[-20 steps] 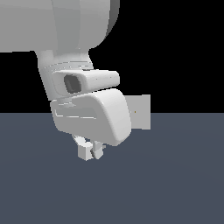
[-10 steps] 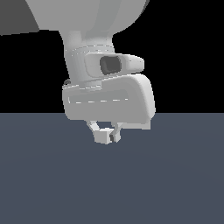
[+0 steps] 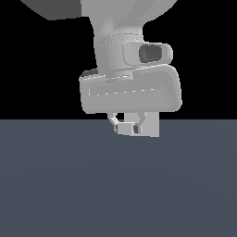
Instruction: Plug the charger into the wall socket.
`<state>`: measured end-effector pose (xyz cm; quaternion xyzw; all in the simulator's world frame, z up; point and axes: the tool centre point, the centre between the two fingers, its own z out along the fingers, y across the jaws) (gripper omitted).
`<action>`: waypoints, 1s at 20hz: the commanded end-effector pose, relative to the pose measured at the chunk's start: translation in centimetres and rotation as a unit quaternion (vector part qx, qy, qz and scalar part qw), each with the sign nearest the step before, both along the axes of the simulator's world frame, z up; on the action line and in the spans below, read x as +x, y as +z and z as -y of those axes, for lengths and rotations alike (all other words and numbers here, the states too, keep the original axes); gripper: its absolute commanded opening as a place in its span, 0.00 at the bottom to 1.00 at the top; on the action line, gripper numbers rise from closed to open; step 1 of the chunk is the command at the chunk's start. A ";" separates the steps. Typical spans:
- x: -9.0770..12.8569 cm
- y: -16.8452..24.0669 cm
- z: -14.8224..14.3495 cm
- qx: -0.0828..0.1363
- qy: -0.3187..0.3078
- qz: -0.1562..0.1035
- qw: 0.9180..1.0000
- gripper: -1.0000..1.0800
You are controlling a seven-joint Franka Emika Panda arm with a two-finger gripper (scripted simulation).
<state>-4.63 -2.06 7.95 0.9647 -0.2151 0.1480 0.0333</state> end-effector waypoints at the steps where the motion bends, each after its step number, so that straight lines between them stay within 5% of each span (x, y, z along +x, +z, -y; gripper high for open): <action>1: 0.4 0.6 0.6 0.000 0.017 0.000 1.000 0.00; 20: 1.5 2.1 2.1 0.001 0.062 -0.002 0.998 0.00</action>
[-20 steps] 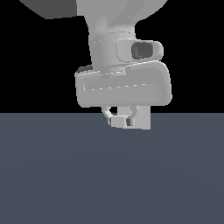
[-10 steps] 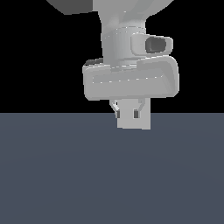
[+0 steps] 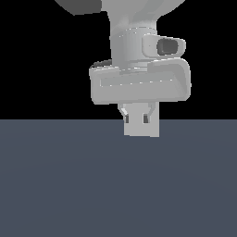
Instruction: Plug the charger into the wall socket.
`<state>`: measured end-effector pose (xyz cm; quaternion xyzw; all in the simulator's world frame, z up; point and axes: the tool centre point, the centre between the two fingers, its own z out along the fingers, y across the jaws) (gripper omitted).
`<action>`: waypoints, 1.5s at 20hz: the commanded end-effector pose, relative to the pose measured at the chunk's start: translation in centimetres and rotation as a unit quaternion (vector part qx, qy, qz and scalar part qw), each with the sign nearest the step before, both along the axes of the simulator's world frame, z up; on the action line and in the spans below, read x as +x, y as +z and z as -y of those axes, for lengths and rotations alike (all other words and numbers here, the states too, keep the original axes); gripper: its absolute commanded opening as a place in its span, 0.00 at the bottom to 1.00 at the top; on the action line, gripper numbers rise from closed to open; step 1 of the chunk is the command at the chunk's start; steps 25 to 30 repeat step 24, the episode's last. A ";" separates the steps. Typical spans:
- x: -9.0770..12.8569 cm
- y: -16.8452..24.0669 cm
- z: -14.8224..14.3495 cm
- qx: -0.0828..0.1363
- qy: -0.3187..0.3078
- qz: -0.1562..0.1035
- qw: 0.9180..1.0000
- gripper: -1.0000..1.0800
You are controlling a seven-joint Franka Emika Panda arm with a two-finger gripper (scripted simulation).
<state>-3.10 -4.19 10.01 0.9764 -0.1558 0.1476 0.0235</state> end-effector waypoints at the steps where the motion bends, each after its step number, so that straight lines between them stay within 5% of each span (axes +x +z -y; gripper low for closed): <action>1: 0.0 0.0 0.0 0.000 0.000 0.000 1.000 0.00; 19: 4.4 0.0 1.4 0.001 0.000 0.000 1.000 0.00; 30: 4.8 0.0 1.5 0.000 0.001 0.000 1.000 0.00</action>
